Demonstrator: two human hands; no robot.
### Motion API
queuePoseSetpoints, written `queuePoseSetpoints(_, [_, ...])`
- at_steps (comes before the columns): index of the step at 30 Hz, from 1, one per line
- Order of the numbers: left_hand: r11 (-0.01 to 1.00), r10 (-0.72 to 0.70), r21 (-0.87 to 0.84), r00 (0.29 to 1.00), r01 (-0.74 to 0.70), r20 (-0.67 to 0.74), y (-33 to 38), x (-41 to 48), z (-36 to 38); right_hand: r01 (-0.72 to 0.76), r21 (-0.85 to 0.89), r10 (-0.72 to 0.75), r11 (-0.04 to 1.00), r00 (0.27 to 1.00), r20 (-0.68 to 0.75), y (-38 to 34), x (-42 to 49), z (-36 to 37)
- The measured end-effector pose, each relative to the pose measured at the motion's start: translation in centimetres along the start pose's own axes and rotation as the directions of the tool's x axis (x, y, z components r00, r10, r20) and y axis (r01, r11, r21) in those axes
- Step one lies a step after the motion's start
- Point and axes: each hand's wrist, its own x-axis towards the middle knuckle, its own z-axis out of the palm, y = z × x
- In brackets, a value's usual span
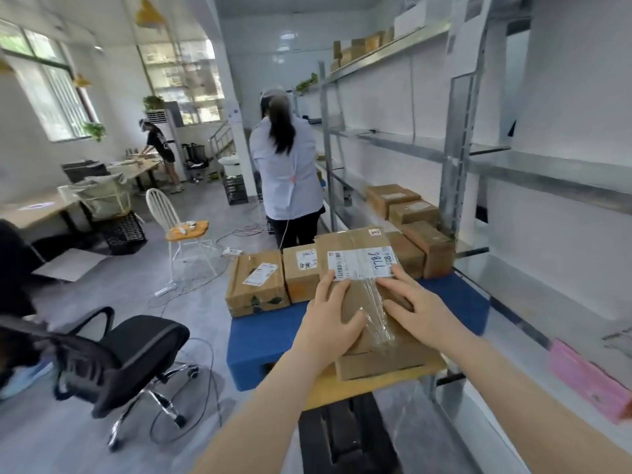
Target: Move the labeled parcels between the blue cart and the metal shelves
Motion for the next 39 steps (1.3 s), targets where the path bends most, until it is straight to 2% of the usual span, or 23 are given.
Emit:
queuePoseSetpoints(8, [0.943, -0.329, 0.03, 0.942, 0.331, -0.06, -14.5, -3.6, -3.2, 0.059, 0.067, -0.077, 0.996, 0.947, 0.312, -0.3, 8.2, 16.4])
queuePoseSetpoints(15, [0.858, -0.512, 0.016, 0.857, 0.514, -0.053, -20.3, -2.8, -0.6, 0.028, 0.099, -0.072, 0.995, 0.876, 0.476, 3.4, 12.3, 23.0])
queuePoseSetpoints(20, [0.794, -0.608, -0.038, 0.791, 0.607, -0.067, -22.4, -2.4, 2.0, 0.048, 0.06, -0.074, 0.997, 0.799, 0.596, 5.7, 14.5, 25.3])
queuePoseSetpoints(28, [0.762, -0.647, -0.095, 0.748, 0.64, -0.145, -22.4, -1.4, 3.8, 0.148, 0.027, -0.128, 0.989, 0.731, 0.67, 7.7, 17.1, 25.8])
queuePoseSetpoints(35, [0.698, -0.716, -0.142, 0.684, 0.701, -0.143, -20.3, 1.1, 6.3, 0.299, -0.061, -0.132, 0.952, 0.585, 0.8, 8.7, 22.3, 23.8])
queuePoseSetpoints(37, [0.679, -0.734, -0.143, 0.665, 0.72, -0.139, -19.7, 1.9, 7.0, 0.316, -0.076, -0.129, 0.946, 0.58, 0.805, 8.9, 23.0, 23.3])
queuePoseSetpoints(39, [0.654, -0.757, -0.148, 0.639, 0.742, -0.137, -19.1, 2.5, 7.6, 0.34, -0.124, -0.12, 0.932, 0.613, 0.781, 8.9, 22.9, 23.0])
